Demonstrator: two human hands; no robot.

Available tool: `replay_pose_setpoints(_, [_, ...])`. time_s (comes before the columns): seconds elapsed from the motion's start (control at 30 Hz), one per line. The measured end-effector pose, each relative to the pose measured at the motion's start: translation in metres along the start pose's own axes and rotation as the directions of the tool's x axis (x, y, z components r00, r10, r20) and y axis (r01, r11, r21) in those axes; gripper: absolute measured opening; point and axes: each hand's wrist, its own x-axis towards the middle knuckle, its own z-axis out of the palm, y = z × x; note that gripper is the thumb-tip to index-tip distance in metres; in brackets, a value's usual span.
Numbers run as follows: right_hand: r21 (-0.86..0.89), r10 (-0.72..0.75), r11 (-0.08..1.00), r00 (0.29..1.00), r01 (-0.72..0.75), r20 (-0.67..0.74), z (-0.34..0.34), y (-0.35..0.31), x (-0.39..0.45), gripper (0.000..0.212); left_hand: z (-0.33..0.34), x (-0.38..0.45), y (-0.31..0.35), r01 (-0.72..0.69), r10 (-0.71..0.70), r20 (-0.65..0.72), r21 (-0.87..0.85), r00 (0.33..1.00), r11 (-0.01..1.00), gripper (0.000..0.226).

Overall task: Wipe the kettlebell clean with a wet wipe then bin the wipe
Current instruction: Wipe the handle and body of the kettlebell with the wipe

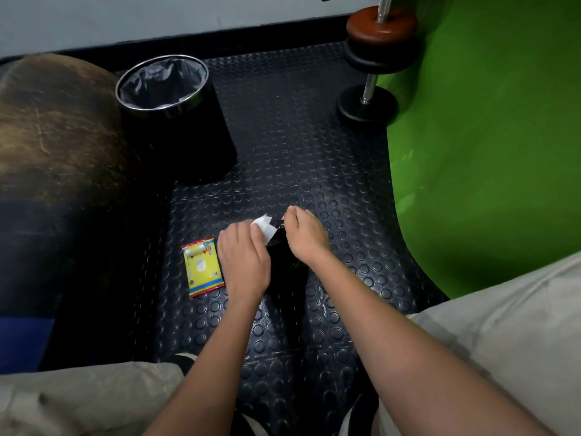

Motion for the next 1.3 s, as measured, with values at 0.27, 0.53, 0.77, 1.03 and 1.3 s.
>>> replay_pose_setpoints(0.27, [0.006, -0.013, 1.000, 1.000, 0.013, -0.008, 0.001, 0.000, 0.001, 0.050, 0.019, -0.010, -0.006, 0.368, -0.455, -0.104, -0.443, 0.885, 0.817, 0.039])
replay_pose_setpoints(0.53, [-0.004, -0.015, 1.000, 1.000, 0.015, -0.006, 0.002, 0.000, 0.001, 0.049, -0.003, 0.013, -0.006, 0.733, -0.726, 0.565, -0.669, 0.392, -0.125, 0.035])
replay_pose_setpoints(0.77, [-0.017, 0.001, 1.000, 1.000, -0.001, 0.002, 0.000, -0.002, 0.000, 0.049, -0.018, 0.034, -0.031, 0.832, -0.626, 0.550, -0.407, 0.552, 0.376, 0.037])
replay_pose_setpoints(1.03, [-0.010, 0.015, 1.000, 1.000, -0.015, -0.005, 0.000, -0.002, -0.001, 0.048, -0.018, 0.038, 0.012, 0.139, -0.169, 0.298, 0.118, 0.939, 0.983, 0.038])
replay_pose_setpoints(1.3, [0.002, 0.006, 1.000, 1.000, -0.006, 0.007, -0.001, -0.002, -0.001, 0.048, 0.001, -0.007, 0.000, -0.063, 0.063, -0.005, 0.045, 0.998, 0.997, 0.033])
